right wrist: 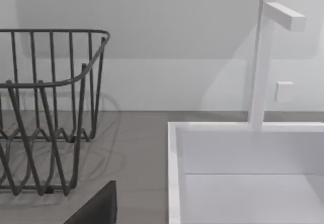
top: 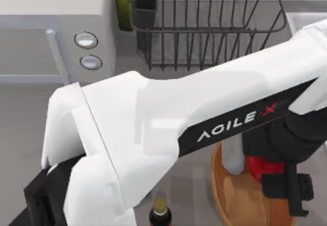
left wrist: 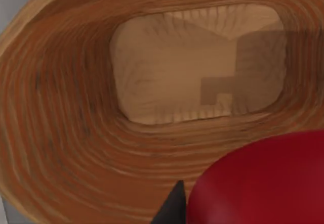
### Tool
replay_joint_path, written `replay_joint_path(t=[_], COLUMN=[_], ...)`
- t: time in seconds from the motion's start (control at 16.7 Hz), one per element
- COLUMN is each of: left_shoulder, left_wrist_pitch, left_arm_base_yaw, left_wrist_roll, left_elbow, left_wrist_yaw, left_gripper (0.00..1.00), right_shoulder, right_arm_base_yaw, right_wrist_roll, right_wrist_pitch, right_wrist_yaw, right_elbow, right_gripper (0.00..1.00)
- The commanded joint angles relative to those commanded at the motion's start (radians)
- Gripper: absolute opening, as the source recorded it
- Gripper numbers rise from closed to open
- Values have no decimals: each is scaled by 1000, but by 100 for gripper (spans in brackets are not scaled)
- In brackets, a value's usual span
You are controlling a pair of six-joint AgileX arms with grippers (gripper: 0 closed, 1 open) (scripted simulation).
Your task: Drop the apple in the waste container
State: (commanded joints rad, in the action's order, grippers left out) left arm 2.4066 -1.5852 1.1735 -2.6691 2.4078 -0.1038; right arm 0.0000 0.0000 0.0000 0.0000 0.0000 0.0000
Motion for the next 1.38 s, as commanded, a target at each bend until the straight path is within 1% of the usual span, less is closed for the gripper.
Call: replay_joint_path(t=[0.54, 0.9, 1.38], left_shoulder=[-71, -77, -77], left_wrist_pitch=[201, 222, 222], left_arm_base_yaw=[-3, -5, -5], left_wrist_roll=[5, 1, 1], left_elbow=[-264, -289, -289], left_wrist_yaw=[-1, 2, 2], left_gripper=[0, 0, 60], right_shoulder=[0, 0, 0], right_arm_base_yaw=[0, 0, 0], right_wrist_roll=[0, 0, 0], right_wrist_pitch=[0, 0, 0], right_wrist_yaw=[0, 0, 0], right_elbow=[0, 0, 0], right_gripper=[100, 100, 100])
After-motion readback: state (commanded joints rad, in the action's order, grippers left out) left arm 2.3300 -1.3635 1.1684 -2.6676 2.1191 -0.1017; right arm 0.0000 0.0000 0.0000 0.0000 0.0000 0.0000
